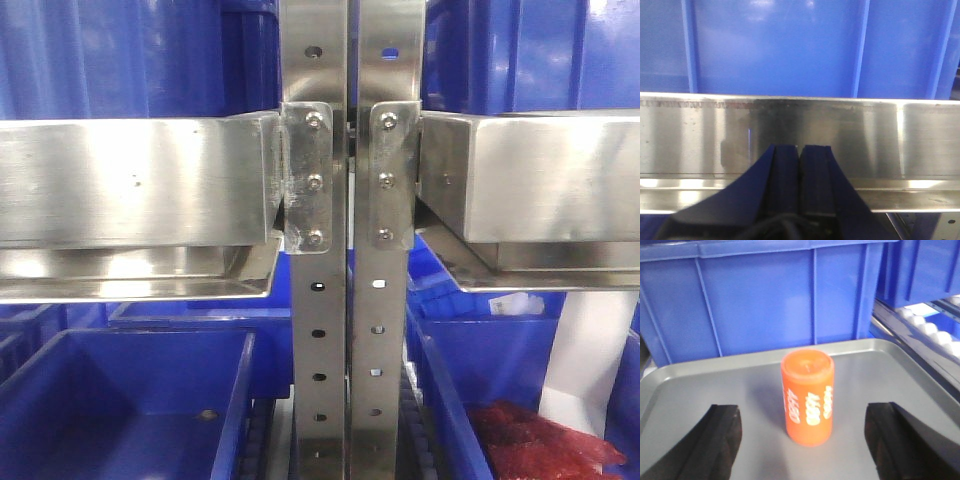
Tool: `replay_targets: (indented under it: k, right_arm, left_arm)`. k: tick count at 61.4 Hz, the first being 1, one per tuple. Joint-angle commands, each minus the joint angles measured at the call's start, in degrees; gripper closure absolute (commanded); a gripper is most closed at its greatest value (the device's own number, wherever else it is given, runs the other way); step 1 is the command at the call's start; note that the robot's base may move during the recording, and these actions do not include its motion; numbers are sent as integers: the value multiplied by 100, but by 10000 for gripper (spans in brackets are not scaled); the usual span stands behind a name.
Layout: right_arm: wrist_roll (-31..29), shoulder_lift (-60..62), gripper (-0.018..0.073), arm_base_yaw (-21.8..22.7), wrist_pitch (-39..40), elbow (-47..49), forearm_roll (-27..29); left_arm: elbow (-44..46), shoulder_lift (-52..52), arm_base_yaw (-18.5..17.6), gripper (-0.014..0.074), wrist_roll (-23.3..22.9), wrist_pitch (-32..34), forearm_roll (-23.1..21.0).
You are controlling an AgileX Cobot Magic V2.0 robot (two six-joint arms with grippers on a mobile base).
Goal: Grab orange capacitor from left shelf to right conveyor
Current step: 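Close the right gripper around the orange capacitor, then lift the capacitor with the right gripper and withdraw from the shelf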
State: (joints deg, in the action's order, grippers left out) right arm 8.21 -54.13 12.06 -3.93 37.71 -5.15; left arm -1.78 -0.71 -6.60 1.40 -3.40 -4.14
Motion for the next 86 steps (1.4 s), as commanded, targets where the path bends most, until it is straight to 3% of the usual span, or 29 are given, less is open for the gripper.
replay_targets:
  k: [1,62,68,78,86]
  right_arm:
    - [-26,-259,-45,32,867,225,-75]
    - [-31,-2596,-43,311,3428,225,-240]
    - [-31,-2764,62,311,3662,225,-240]
    - [-31,-2741,337,311,3692,225,-337]
    - [-31,-2550,444,287,3672,225,-482]
  left_arm:
    - [29,-64,16,723,0,479,-10]
    - [29,-64,16,723,0,479,-10]
    - [29,-64,16,723,0,479,-10]
    - [29,-64,16,723,0,479,-10]
    - [29,-64,16,723,0,479,-10]
